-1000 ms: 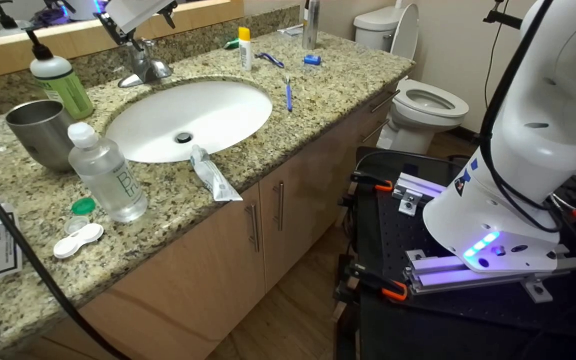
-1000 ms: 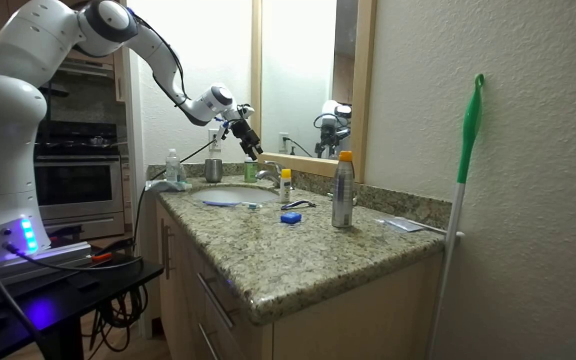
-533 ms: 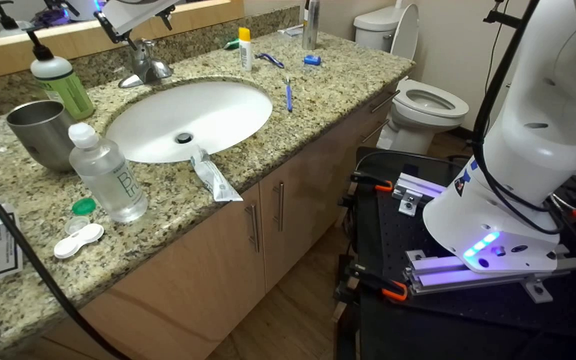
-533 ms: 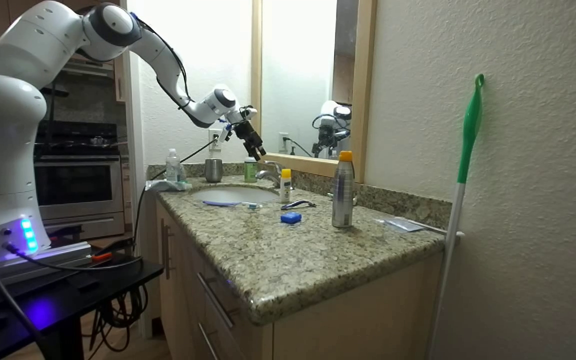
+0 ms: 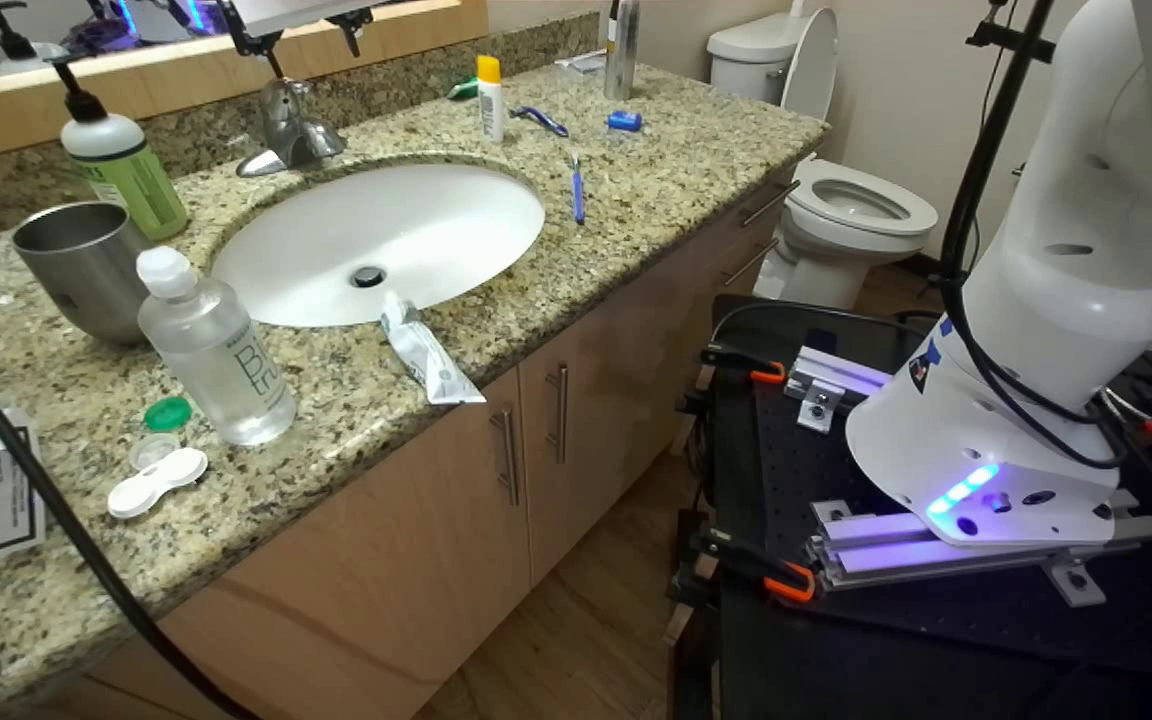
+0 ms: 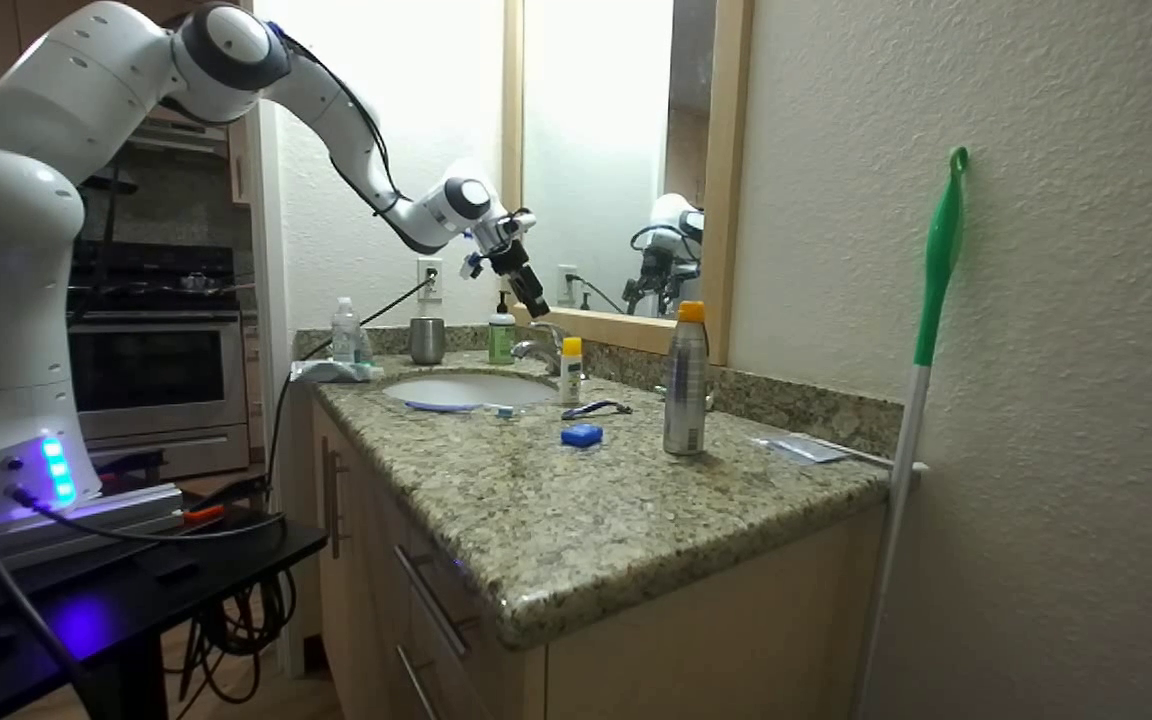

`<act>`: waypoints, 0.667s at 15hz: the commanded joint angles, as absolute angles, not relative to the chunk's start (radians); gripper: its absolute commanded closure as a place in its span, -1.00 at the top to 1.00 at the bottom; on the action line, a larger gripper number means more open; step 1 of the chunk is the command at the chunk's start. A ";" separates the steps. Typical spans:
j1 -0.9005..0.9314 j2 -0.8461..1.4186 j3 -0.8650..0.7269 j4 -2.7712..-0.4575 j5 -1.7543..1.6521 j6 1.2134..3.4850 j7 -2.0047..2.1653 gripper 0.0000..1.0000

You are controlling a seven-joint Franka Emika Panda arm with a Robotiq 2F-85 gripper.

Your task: Open the tap

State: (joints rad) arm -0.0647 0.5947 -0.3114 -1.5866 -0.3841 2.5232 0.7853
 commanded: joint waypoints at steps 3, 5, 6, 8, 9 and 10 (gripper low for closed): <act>-0.090 0.603 -0.266 -1.567 -0.284 2.489 0.680 1.00; -0.053 0.600 -0.312 -1.584 -0.293 2.509 0.712 1.00; -0.051 0.600 -0.312 -1.583 -0.285 2.508 0.705 1.00; -0.048 0.600 -0.316 -1.583 -0.286 2.508 0.707 1.00; -0.048 0.600 -0.317 -1.583 -0.286 2.508 0.707 1.00; -0.048 0.600 -0.318 -1.583 -0.287 2.508 0.707 0.89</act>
